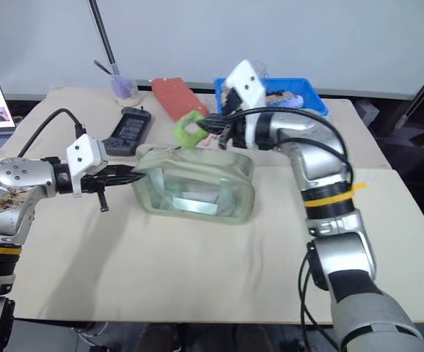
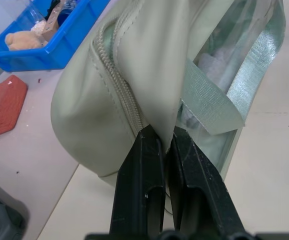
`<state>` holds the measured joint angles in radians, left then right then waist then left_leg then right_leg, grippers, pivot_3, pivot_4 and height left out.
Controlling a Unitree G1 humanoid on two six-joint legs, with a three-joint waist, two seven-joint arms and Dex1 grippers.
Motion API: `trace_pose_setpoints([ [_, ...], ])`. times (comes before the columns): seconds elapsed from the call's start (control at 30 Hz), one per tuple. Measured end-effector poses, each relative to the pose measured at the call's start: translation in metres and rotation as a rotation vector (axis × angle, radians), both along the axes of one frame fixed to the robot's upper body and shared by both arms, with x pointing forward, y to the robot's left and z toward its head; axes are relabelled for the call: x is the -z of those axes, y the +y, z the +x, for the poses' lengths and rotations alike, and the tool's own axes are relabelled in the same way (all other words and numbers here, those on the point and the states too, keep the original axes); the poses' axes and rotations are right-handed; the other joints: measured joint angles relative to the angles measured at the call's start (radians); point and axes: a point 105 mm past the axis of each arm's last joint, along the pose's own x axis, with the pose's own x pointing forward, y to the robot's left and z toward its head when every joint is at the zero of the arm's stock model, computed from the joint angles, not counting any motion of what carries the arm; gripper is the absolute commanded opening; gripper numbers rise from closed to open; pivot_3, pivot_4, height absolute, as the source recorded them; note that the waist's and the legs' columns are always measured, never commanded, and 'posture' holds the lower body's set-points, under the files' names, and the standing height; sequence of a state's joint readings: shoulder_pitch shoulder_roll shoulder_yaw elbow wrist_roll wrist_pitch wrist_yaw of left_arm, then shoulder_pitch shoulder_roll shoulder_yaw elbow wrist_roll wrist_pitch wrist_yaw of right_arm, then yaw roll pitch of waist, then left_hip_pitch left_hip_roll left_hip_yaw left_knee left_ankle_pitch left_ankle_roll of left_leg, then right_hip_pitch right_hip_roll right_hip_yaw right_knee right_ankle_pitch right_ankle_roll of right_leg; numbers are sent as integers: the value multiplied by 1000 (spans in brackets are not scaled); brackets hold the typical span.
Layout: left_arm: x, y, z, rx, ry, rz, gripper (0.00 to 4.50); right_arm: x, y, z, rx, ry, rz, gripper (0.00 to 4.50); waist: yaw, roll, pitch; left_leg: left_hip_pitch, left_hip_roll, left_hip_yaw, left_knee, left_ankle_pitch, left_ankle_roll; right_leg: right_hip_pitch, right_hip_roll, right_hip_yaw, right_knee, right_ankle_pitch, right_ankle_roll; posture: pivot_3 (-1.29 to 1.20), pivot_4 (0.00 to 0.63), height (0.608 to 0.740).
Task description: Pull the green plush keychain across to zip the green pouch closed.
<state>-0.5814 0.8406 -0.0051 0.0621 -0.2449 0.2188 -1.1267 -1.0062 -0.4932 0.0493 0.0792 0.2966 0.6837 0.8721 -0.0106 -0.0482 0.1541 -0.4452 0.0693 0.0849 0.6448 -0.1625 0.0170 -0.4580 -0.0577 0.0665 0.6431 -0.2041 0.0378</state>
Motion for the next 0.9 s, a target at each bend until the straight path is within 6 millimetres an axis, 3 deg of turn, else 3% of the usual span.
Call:
trace_pose_setpoints([
  [0.3,-1,12,10,-44,-7,0,0,3,-86,-6,340,-31,-21,31,-6,0,0,1,0,0,0,0,0,0,0,0,0,-1,-2,0,150,740],
  [0.47,-1,11,12,-38,-16,0,0,57,-113,-12,465,76,-46,31,-5,0,0,1,0,1,0,0,0,1,0,1,-1,-1,0,0,150,740],
  [0.6,0,12,13,-44,-12,-1,0,107,-114,-14,532,182,-8,31,-6,-1,0,3,0,0,0,0,0,2,0,1,-1,-1,0,0,150,740],
  [0.73,1,10,14,-43,-14,-1,0,163,-93,-12,548,310,22,31,-8,0,0,4,0,0,0,0,0,3,0,1,0,-1,0,0,150,740],
  [0.9,1,8,15,-39,-16,0,0,169,-84,-6,543,278,40,31,-7,0,0,4,0,0,0,0,0,3,0,1,0,-1,-1,0,150,740],
])
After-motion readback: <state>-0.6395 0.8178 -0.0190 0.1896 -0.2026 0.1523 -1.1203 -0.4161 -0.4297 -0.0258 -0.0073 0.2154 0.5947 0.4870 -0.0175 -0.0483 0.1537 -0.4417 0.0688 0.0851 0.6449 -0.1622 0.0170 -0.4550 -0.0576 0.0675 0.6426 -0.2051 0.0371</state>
